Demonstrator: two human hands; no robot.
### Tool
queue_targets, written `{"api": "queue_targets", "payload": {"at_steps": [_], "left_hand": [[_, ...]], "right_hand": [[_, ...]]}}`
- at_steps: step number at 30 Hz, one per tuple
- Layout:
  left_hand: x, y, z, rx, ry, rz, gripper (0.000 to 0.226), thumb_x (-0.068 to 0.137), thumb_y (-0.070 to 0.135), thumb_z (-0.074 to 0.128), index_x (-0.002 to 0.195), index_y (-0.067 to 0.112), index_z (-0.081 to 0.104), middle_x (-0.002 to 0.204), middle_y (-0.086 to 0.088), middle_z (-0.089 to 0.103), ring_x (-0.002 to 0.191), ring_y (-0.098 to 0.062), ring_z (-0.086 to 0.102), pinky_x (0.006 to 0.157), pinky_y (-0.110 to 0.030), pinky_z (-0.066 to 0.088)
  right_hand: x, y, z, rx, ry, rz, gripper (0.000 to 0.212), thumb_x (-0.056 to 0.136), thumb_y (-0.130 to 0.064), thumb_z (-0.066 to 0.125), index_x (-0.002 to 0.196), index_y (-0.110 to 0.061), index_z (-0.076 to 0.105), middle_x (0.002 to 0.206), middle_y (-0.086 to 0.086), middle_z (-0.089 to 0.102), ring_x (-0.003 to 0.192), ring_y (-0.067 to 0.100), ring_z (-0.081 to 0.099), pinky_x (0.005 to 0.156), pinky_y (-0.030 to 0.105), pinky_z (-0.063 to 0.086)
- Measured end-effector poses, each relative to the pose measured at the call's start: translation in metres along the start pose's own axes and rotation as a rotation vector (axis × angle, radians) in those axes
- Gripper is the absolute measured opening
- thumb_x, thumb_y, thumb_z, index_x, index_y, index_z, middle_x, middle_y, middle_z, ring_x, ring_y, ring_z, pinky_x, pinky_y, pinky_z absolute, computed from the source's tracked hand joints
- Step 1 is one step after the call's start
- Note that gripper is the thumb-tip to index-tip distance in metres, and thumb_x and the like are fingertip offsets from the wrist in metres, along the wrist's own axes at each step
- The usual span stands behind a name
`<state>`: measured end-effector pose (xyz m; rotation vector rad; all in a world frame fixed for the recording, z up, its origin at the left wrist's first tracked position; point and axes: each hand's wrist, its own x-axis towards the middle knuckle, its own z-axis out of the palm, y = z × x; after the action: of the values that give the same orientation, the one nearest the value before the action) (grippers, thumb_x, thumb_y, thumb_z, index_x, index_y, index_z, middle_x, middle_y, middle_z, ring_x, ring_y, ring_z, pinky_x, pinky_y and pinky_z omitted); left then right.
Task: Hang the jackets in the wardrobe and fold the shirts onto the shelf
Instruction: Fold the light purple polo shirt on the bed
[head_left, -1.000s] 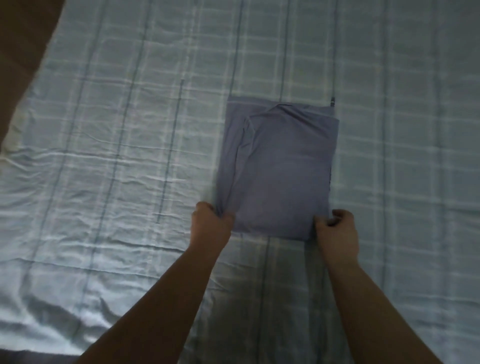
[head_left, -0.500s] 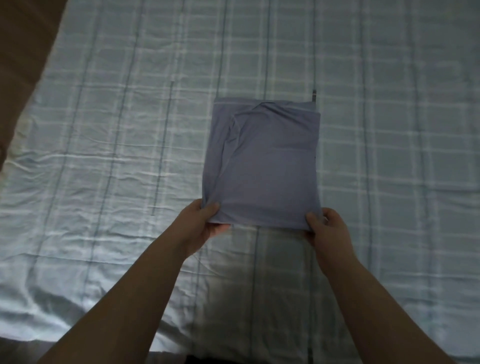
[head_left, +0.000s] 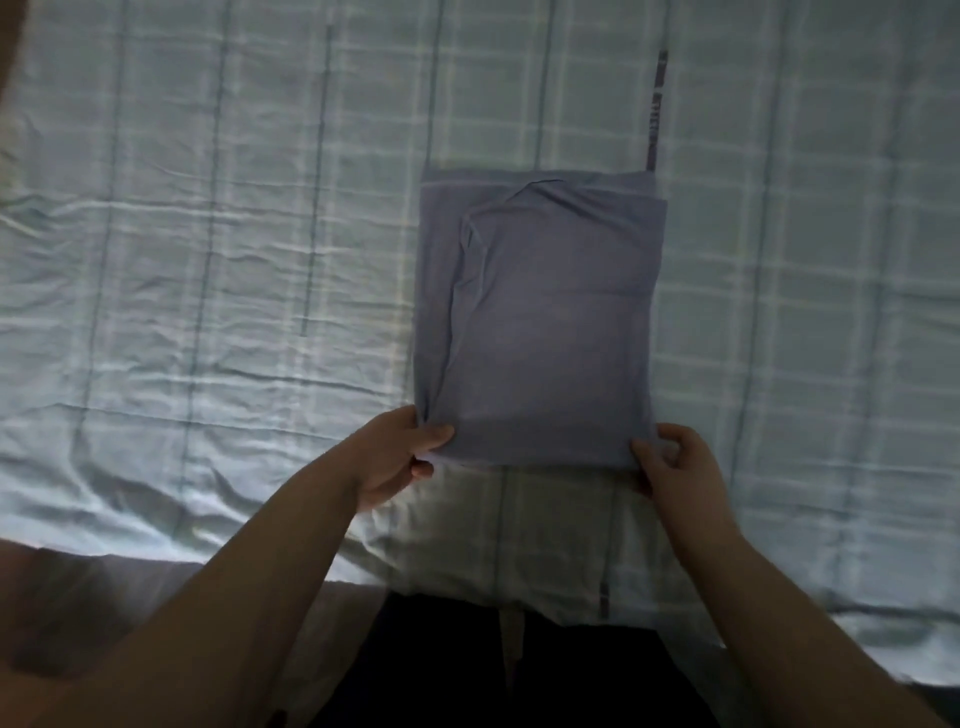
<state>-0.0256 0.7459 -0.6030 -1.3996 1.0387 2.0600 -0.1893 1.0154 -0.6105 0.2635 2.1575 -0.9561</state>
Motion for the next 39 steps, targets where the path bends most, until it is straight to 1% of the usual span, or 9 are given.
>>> {"api": "queue_targets", "payload": {"at_steps": [5,14,21,24,27,30,32,34,39], "left_hand": [[-0.017,0.033,-0.008,0.14,-0.009,0.056,0.035,0.094,0.024,0.064,0.128,0.018,0.061,0.122,0.001,0.07,0.115,-0.02,0.064,0.099,-0.043,0.047],[0.008,0.147,0.013,-0.456,0.161,0.237,0.024,0.098,0.006,0.054,0.079,0.0,0.067,0.076,-0.014,0.064,0.068,-0.021,0.066,0.067,-0.036,0.062],[0.052,0.201,0.031,-0.769,0.253,0.262,0.011,0.098,0.001,0.055,0.087,-0.003,0.058,0.101,-0.029,0.065,0.106,-0.037,0.065,0.093,-0.047,0.056],[0.063,0.204,0.032,-0.781,0.268,0.332,0.026,0.1,0.005,0.05,0.124,-0.004,0.053,0.12,-0.028,0.062,0.111,-0.036,0.064,0.101,-0.046,0.051],[0.069,0.19,0.042,-0.411,0.416,0.542,0.033,0.093,0.004,0.057,0.124,0.014,0.056,0.115,-0.014,0.067,0.107,-0.024,0.066,0.103,-0.043,0.05],[0.072,0.16,0.054,0.463,0.623,0.916,0.039,0.088,0.006,0.053,0.123,0.019,0.06,0.127,-0.002,0.064,0.121,-0.018,0.058,0.11,-0.032,0.04],[0.086,0.141,0.059,0.985,0.609,1.111,0.049,0.093,0.018,0.049,0.14,0.008,0.05,0.147,-0.012,0.049,0.141,-0.029,0.039,0.119,-0.042,0.026],[0.1,0.128,0.066,1.29,0.637,1.101,0.06,0.097,0.034,0.044,0.151,0.01,0.036,0.159,-0.015,0.031,0.15,-0.032,0.021,0.121,-0.052,0.017],[0.134,0.13,0.046,1.418,0.735,0.912,0.066,0.097,0.048,0.034,0.156,0.019,0.025,0.162,-0.014,0.023,0.151,-0.032,0.016,0.119,-0.056,0.017]], "right_hand": [[-0.012,-0.046,-0.019,0.144,-0.027,-0.143,0.024,0.095,-0.014,0.063,0.114,-0.028,0.059,0.068,0.019,0.067,0.057,0.024,0.061,0.058,0.033,0.05],[0.049,-0.175,-0.013,0.634,-0.044,-0.128,0.015,0.099,-0.009,0.053,0.096,-0.009,0.068,0.078,0.001,0.072,0.072,0.016,0.069,0.063,0.024,0.057],[0.129,-0.218,0.022,0.834,-0.103,0.056,0.02,0.1,-0.016,0.05,0.108,-0.007,0.066,0.109,0.014,0.072,0.092,0.018,0.073,0.08,0.026,0.059],[0.137,-0.222,0.03,0.859,0.008,0.021,0.033,0.1,-0.012,0.046,0.132,-0.009,0.05,0.116,0.015,0.069,0.102,0.021,0.071,0.09,0.031,0.057],[0.126,-0.212,0.036,0.43,0.185,-0.27,0.034,0.101,-0.013,0.044,0.134,-0.017,0.051,0.122,0.003,0.068,0.108,0.01,0.065,0.1,0.03,0.05],[0.112,-0.192,0.044,-0.172,0.201,-0.767,0.043,0.1,-0.021,0.039,0.141,-0.015,0.05,0.139,-0.008,0.051,0.128,0.0,0.042,0.114,0.017,0.027],[0.12,-0.177,0.052,-0.482,0.145,-1.017,0.052,0.099,-0.026,0.038,0.148,-0.01,0.041,0.154,0.002,0.037,0.145,0.013,0.028,0.122,0.028,0.015],[0.136,-0.164,0.058,-0.655,0.144,-1.054,0.057,0.1,-0.03,0.038,0.153,-0.009,0.031,0.161,0.012,0.024,0.151,0.024,0.018,0.124,0.041,0.013],[0.162,-0.148,0.059,-0.751,0.137,-0.951,0.069,0.099,-0.039,0.036,0.156,-0.006,0.017,0.164,0.013,0.012,0.153,0.025,0.011,0.125,0.039,0.009]]}}
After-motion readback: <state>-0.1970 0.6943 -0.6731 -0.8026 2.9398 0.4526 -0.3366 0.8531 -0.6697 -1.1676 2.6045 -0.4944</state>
